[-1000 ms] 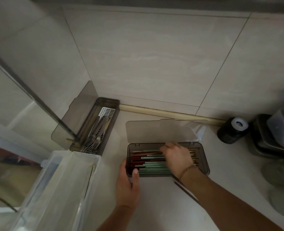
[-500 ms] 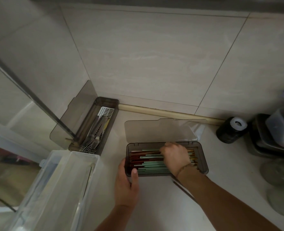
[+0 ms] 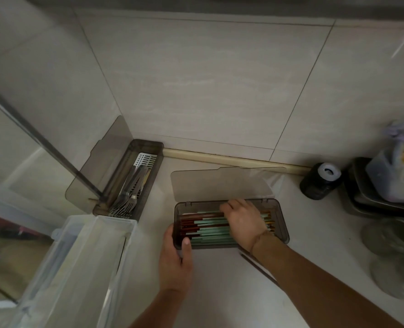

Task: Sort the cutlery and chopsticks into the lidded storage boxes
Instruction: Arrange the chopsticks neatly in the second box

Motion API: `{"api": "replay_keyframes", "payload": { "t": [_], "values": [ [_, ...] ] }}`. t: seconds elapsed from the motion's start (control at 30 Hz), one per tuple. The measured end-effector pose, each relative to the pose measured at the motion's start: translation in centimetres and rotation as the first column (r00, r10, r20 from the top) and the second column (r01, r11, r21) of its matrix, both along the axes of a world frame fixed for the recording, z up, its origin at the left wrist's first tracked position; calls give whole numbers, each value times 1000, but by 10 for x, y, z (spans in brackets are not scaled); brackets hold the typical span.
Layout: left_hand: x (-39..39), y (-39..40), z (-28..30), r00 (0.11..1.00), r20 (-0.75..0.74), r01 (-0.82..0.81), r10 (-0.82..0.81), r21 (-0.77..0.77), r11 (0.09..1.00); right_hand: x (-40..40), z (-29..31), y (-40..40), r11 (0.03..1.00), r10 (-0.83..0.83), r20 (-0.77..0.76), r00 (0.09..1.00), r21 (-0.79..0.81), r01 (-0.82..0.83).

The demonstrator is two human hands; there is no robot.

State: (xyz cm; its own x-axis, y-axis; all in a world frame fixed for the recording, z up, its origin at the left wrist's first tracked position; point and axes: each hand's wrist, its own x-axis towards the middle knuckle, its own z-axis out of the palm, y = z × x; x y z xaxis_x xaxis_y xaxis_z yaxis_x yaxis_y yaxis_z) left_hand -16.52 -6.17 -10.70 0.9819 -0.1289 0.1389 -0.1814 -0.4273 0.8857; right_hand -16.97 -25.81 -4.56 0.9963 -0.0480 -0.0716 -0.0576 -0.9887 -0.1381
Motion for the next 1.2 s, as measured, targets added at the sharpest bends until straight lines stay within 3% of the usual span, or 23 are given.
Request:
{"api": "replay_keyframes", "payload": {
  "t": [0.07,0.17,0.23,0.3,0.33,0.4,0.47,0.53,0.6,0.7,0.8,0.9,0.93,0.97,1.03,1.07,1.13,1.2],
  "values": [
    [1,-1,-2,1000,-7,-6,6,-3,1000,-3,11,-1,1000,27,66,997,10,-28],
    [-1,-1,-1,1000,-30,-5,3,-68,998,-13,26,-4,993,2,372,928,110,-46],
    [-4,-1,5,1000,-4,18,-18,-134,991,-26,34,-3,938,-171,571,803,345,-46],
    [-4,-2,15,991,127,43,-30,-104,994,-35,42,5,776,-418,616,667,624,-90],
    [-1,-3,20,976,209,69,-55,-61,996,-37,44,10,627,-561,562,608,768,-132],
    [6,-9,33,938,324,119,-124,35,992,-35,43,23,222,-768,311,560,949,-222],
    [14,-16,45,897,395,134,-198,184,974,-33,35,36,-98,-817,17,577,981,-168],
    [23,-21,51,857,441,118,-267,336,934,-33,25,39,-361,-755,-256,604,931,-57],
    [32,-21,53,868,398,113,-298,425,898,-31,17,35,-536,-651,-455,608,842,57],
    [42,-17,50,913,256,150,-318,515,844,-26,13,21,-644,-491,-602,630,738,203],
    [50,-14,47,921,133,229,-366,574,786,-25,16,5,-584,-450,-642,621,738,339],
    [58,-14,50,907,99,274,-408,598,754,-35,19,-25,-448,-633,-566,529,825,346],
    [60,-16,52,901,101,278,-422,611,741,-41,20,-37,-299,-728,-478,492,867,399],
    [61,-17,54,896,103,280,-432,623,731,-46,20,-48,-56,-813,-330,479,864,501],
    [64,-20,56,885,100,286,-454,654,701,-53,16,-66,465,-792,10,611,658,592],
    [65,-22,57,882,94,285,-462,674,682,-54,13,-71,623,-714,112,691,552,554],
    [66,-24,56,876,59,299,-478,712,635,-53,7,-79,768,-586,169,793,427,477],
    [67,-25,54,866,15,326,-500,740,588,-52,1,-84,827,-508,156,847,364,428]
  ]
}}
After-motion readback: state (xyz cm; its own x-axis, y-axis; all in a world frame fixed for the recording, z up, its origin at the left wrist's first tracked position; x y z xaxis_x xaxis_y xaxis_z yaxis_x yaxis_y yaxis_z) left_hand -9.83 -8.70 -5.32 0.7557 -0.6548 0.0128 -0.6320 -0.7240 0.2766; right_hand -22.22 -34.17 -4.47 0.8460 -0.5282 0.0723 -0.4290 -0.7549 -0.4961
